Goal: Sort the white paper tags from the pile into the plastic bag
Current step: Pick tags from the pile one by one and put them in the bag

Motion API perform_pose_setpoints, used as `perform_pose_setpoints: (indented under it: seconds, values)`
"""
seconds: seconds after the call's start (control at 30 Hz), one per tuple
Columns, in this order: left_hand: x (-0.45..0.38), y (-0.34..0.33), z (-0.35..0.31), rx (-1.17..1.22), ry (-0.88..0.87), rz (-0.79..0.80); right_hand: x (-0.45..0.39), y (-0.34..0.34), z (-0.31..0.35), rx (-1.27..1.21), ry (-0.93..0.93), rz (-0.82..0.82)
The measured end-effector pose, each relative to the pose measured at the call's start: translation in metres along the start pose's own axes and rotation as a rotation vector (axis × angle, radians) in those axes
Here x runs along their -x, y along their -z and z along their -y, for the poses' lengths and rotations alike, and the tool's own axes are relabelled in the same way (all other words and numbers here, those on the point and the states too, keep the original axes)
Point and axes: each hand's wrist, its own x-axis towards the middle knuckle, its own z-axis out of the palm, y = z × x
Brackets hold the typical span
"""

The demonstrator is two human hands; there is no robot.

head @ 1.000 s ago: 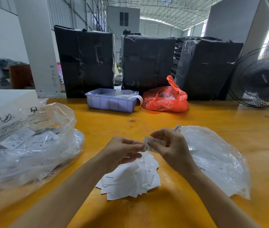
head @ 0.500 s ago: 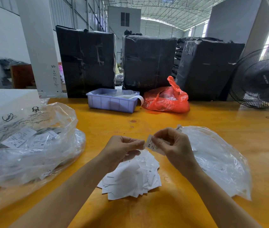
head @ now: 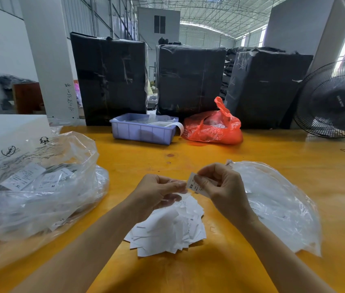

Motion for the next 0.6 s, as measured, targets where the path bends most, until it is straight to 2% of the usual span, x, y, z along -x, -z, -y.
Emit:
perform_pose_setpoints:
  seconds: [0.17,0.33,0.5,0.6]
  values:
    - [0.0007,-0.0007,-0.0002,0.02,0.008,-0.002,0.0014,-0.0015,0.0,0.051,-0.039,0.096]
    - [-0.0004,-0.0007,0.0004,0.027,-0.015,-0.032,0.0027,-0.0002,0.003,-0.079,-0.157,0.188]
    - [-0.0012,-0.0024,0.0025,0.074,-0.05,-0.063,0.0031,0.0005,0.0025,-0.169,-0.234,0.218]
    - [-0.0013,-0.0058,0.0046,0.056,-0.032,-0.049,0.0034,-0.0004,0.0032,-0.16,-0.215,0.149]
